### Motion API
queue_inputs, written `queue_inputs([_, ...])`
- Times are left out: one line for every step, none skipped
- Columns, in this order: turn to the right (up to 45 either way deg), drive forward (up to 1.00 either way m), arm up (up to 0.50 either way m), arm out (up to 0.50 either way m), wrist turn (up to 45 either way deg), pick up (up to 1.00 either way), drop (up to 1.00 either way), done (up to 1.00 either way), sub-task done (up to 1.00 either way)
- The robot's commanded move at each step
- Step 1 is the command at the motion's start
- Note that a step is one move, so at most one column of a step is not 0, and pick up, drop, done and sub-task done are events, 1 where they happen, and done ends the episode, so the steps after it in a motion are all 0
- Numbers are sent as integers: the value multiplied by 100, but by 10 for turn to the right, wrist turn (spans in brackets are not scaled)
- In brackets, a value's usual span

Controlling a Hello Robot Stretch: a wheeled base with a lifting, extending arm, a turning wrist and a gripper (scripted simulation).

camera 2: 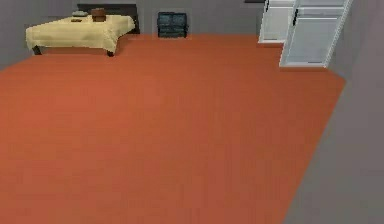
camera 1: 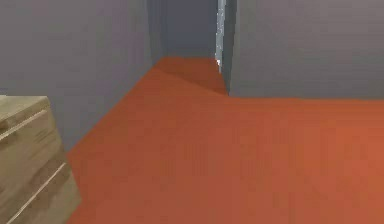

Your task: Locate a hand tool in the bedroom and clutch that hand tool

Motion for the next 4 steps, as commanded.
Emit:
queue_inputs([0, 20, 0, 0, 0, 0, 0, 0, 0])
queue_inputs([-450, 0, 0, 0, 0, 0, 0, 0, 0])
queue_inputs([-150, 0, 0, 0, 0, 0, 0, 0, 0])
queue_inputs([-30, 0, 0, 0, 0, 0, 0, 0, 0])
